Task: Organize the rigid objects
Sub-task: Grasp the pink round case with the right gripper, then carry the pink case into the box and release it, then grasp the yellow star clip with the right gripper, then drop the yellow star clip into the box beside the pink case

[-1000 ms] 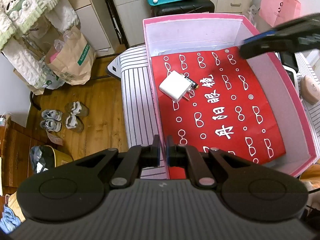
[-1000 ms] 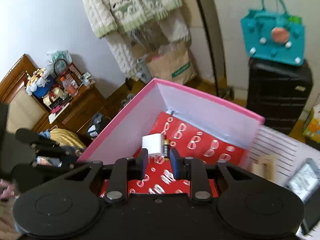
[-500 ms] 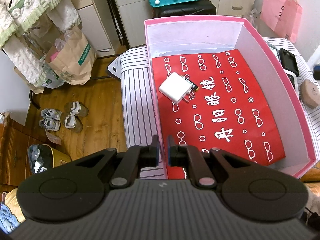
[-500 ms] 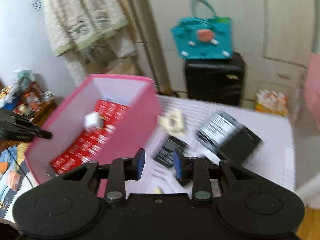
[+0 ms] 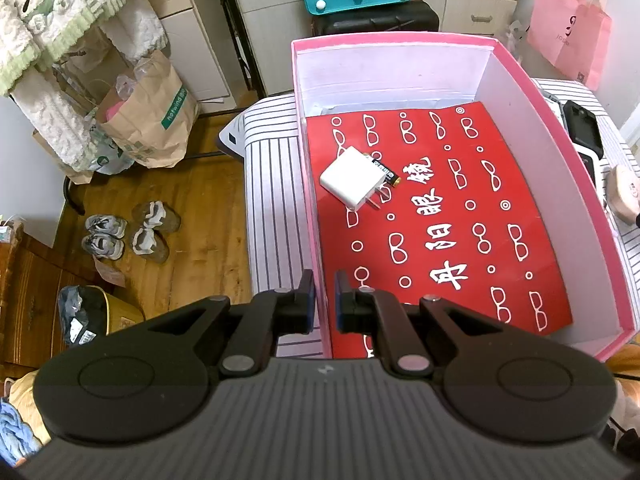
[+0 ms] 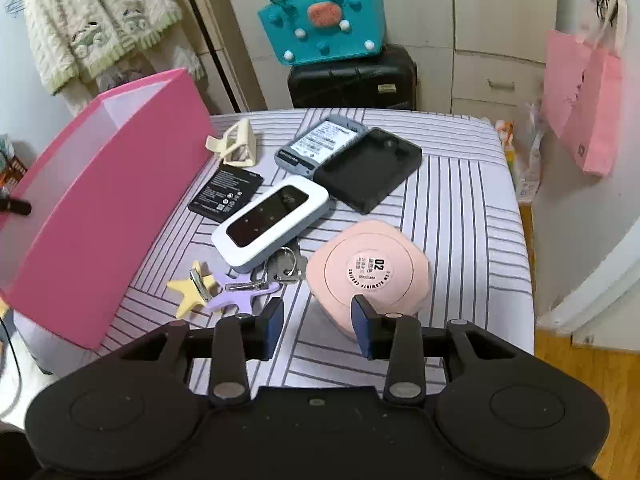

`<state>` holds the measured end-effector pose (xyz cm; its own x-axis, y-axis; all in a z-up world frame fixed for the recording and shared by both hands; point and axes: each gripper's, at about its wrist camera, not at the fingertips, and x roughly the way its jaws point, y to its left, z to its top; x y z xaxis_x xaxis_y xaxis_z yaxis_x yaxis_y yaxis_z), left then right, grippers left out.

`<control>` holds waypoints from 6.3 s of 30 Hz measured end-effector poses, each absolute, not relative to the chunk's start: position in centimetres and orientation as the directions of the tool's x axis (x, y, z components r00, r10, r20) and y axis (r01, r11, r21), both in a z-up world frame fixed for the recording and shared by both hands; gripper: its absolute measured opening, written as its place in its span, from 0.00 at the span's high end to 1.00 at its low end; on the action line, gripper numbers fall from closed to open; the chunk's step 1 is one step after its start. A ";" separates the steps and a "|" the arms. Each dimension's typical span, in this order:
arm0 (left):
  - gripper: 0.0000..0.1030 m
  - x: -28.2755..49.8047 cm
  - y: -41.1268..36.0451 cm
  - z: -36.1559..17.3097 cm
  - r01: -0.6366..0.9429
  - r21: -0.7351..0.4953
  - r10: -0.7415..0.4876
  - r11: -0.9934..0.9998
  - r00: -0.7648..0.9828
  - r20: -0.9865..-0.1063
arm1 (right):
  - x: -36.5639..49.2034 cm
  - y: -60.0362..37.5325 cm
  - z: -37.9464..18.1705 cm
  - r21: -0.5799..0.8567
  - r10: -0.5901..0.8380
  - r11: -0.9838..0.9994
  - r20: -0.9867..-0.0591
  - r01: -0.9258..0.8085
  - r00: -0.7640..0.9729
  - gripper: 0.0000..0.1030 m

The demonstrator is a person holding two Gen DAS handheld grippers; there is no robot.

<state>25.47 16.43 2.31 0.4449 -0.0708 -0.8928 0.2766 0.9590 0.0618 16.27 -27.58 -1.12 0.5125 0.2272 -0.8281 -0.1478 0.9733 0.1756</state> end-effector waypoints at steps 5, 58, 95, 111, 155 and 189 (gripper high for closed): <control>0.93 25.4 16.4 2.3 0.269 0.059 -0.069 0.961 0.445 -0.893 | 14.6 -27.5 -1.3 0.128 0.202 0.977 -0.819 -0.171 0.538 0.44; 0.94 26.0 15.9 1.8 0.316 0.057 -0.094 0.947 0.444 -0.891 | 18.3 -24.9 2.7 0.037 0.220 0.965 -0.652 -0.259 0.726 0.16; 0.93 25.0 16.8 2.3 0.337 0.003 -0.158 0.941 0.447 -0.880 | 34.2 2.2 -1.7 -0.011 0.179 0.694 -0.966 -0.720 0.187 0.15; 0.92 24.8 17.1 2.4 0.357 0.000 -0.171 0.934 0.449 -0.877 | 28.8 -6.1 7.8 0.018 0.459 0.742 -0.743 -0.670 0.488 0.13; 0.92 24.4 16.0 1.8 0.343 0.048 -0.116 0.938 0.440 -0.891 | 17.7 -16.8 -3.7 0.000 0.255 0.895 -0.820 -0.445 0.512 0.67; 0.92 24.3 16.2 1.9 0.355 0.025 -0.144 0.935 0.441 -0.886 | 28.4 -3.8 2.5 -0.205 0.252 0.650 -0.850 -0.731 0.463 0.74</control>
